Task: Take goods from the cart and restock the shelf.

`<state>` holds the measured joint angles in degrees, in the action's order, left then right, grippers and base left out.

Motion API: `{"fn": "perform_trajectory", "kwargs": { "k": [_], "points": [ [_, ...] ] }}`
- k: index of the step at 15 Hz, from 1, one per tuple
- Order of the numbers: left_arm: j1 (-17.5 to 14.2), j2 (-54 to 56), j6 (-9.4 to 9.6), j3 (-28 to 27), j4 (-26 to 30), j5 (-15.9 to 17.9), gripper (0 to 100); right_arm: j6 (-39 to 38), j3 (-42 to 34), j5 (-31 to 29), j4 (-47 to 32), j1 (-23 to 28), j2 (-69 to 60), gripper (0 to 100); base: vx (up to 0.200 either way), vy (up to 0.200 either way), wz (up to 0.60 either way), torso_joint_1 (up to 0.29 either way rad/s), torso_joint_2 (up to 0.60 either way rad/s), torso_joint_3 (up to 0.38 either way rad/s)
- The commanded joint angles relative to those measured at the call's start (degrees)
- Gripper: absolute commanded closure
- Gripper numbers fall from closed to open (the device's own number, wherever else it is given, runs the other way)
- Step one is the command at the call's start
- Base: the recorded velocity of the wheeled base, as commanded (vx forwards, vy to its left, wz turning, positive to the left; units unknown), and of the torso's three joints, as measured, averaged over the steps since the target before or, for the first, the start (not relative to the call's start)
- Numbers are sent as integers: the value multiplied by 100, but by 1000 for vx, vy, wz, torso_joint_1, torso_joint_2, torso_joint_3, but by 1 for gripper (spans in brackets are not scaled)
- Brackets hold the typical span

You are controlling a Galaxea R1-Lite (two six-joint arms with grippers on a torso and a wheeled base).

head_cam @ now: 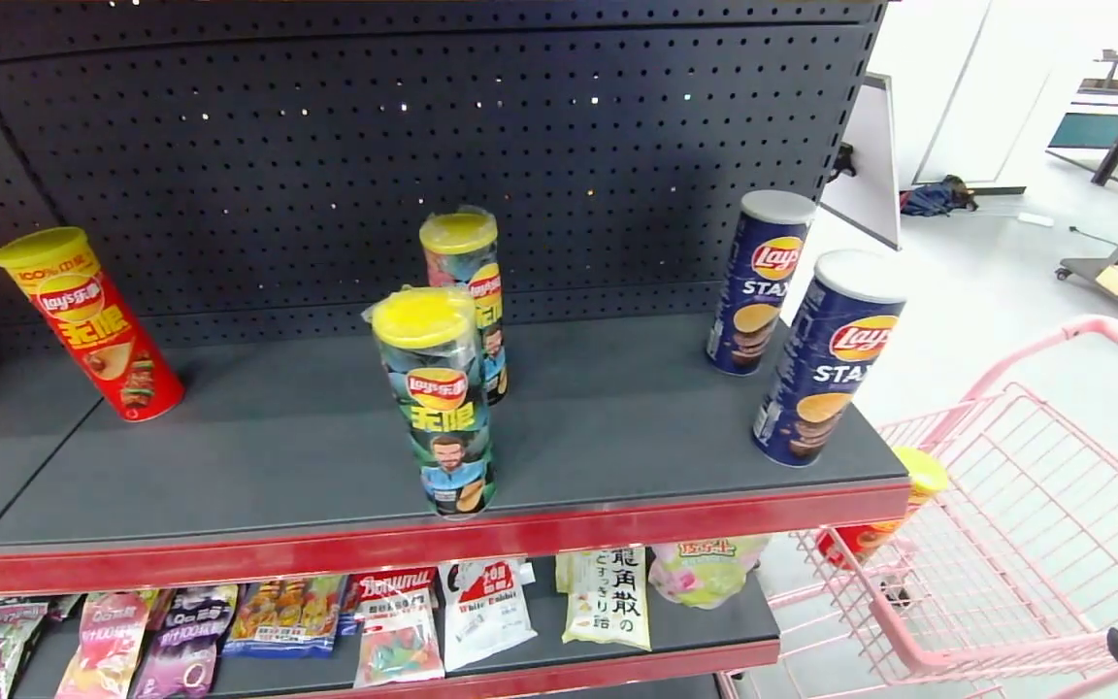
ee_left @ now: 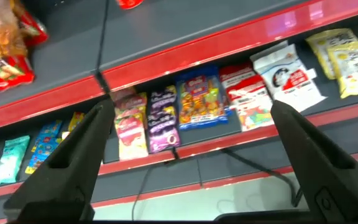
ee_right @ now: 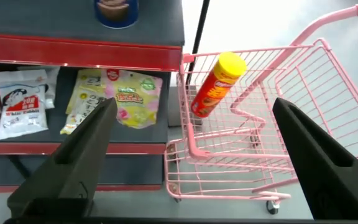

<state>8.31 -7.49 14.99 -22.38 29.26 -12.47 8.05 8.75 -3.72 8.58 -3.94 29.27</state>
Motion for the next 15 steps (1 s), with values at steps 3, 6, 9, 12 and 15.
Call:
{"fn": "perform_trajectory", "kwargs": {
  "k": [3, 6, 9, 12, 15],
  "points": [
    [4, -25, 3, -3, 1, -1, 0, 13, 12, 20, 3, -2, 79, 0, 0, -133, 0, 2, 2, 0],
    [30, -25, 3, -3, -8, 25, 0, 13, 48, 3, 3, -2, 149, 0, 0, 0, 0, 0, 0, 0],
    [250, -16, 3, -3, -96, 43, 0, 13, 56, 11, -6, -2, 158, 0, 0, 0, 0, 0, 0, 0],
    [408, 10, 3, -12, -104, 289, 0, 13, 30, 3, -6, -2, 149, 0, 0, 0, 0, 0, 0, 0],
    [452, 98, 3, 15, -104, 430, 0, 13, 30, 3, -6, -2, 140, 0, 0, 0, -600, -2, 2, 2]
  ]
}}
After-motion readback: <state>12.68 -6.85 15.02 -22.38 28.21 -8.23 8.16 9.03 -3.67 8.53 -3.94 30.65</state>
